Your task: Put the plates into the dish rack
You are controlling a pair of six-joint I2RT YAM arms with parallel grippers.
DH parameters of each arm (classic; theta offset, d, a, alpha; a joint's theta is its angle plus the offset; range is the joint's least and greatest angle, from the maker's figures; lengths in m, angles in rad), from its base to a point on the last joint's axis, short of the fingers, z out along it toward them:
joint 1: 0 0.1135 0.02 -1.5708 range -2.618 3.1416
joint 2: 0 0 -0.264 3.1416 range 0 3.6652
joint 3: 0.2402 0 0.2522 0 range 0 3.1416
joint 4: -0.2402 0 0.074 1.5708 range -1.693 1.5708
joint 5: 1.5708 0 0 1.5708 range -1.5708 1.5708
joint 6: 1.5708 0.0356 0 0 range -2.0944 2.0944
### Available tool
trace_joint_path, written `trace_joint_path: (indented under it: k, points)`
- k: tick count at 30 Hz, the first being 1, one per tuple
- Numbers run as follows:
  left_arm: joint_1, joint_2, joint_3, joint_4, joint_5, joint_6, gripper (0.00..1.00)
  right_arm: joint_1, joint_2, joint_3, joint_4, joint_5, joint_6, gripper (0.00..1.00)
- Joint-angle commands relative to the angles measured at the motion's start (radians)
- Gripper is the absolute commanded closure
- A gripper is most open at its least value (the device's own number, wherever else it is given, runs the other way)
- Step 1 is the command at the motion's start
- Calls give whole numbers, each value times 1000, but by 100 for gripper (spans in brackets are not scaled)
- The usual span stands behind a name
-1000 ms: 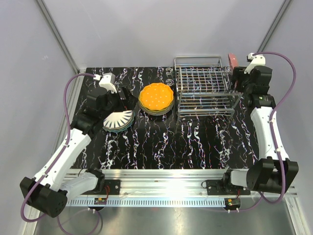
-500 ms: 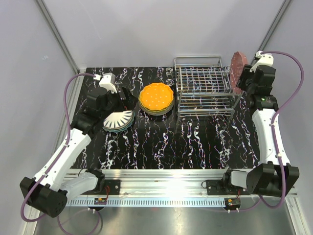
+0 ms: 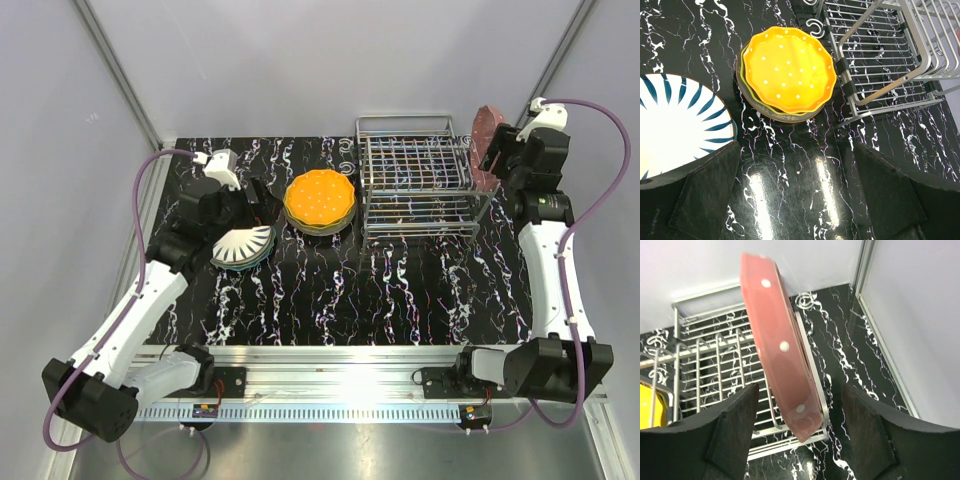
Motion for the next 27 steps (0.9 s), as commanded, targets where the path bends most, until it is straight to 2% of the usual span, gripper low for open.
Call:
trace_joint_path:
  k: [1,10,18,27]
  points:
    - [-3,1,51,28,5,8,1,-1,-32,70,12,0,10,25]
    - [-3,5,51,30,3,8,1,-1,-61,108,-19,-17,21,23]
    - [-3,21,51,27,-10,15,1,-1,-146,194,-125,-89,61,15]
    - [-3,51,53,21,-26,19,1,-1,-342,97,-177,-91,143,19]
